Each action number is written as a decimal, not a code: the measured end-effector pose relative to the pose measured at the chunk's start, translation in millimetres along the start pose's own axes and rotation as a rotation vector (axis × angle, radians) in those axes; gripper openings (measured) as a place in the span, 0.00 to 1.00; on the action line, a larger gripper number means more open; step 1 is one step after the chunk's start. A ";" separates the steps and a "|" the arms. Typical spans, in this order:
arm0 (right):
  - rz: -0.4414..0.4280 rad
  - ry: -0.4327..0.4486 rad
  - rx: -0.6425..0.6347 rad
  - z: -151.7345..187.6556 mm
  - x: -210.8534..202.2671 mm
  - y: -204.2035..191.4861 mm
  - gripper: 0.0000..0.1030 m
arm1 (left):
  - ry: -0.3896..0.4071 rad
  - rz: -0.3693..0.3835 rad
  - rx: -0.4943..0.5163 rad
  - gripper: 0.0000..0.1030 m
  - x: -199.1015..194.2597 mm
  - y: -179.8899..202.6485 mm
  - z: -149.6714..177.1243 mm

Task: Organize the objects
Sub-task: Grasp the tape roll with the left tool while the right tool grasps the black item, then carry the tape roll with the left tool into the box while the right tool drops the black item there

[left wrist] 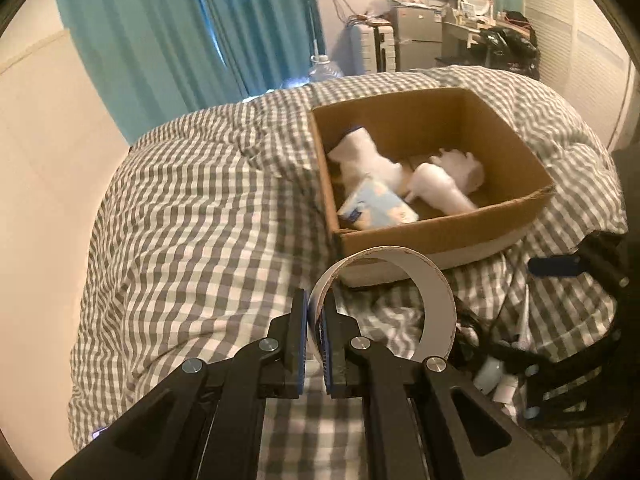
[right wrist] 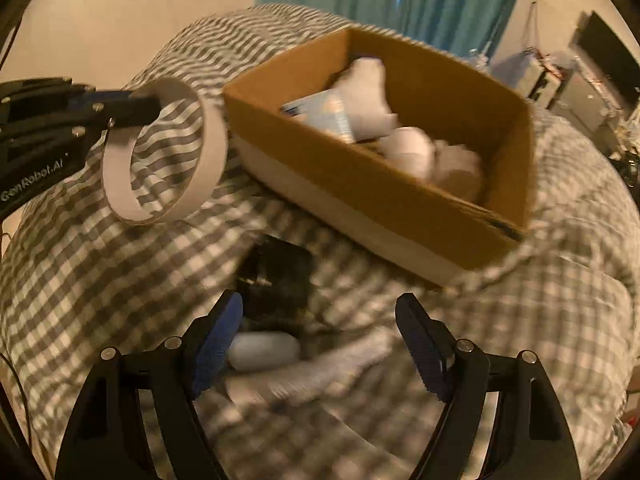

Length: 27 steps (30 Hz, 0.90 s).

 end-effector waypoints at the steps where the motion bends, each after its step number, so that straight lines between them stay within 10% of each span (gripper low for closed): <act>1: 0.003 -0.009 0.002 -3.3 5.9 -0.5 0.76 | -0.003 -0.001 -0.003 0.06 2.9 -3.0 0.2; 14: 0.068 -0.084 -0.023 -7.5 31.9 -5.4 0.15 | -0.016 0.067 -0.015 0.06 17.4 -7.0 2.6; 27: 0.063 0.095 -0.052 -4.5 -59.2 -8.8 0.08 | 0.078 0.048 -0.004 0.06 -33.7 -6.3 -4.4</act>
Point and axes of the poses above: each gripper's, at about its wrist camera, not at the fingertips, and x roughly the way its jaws point, y to its right, z to its underside, the point moved 1 cm from there along x, roughly the way its jaws point, and after that the axes turned 10 degrees about -y, right-handed, at the moved point
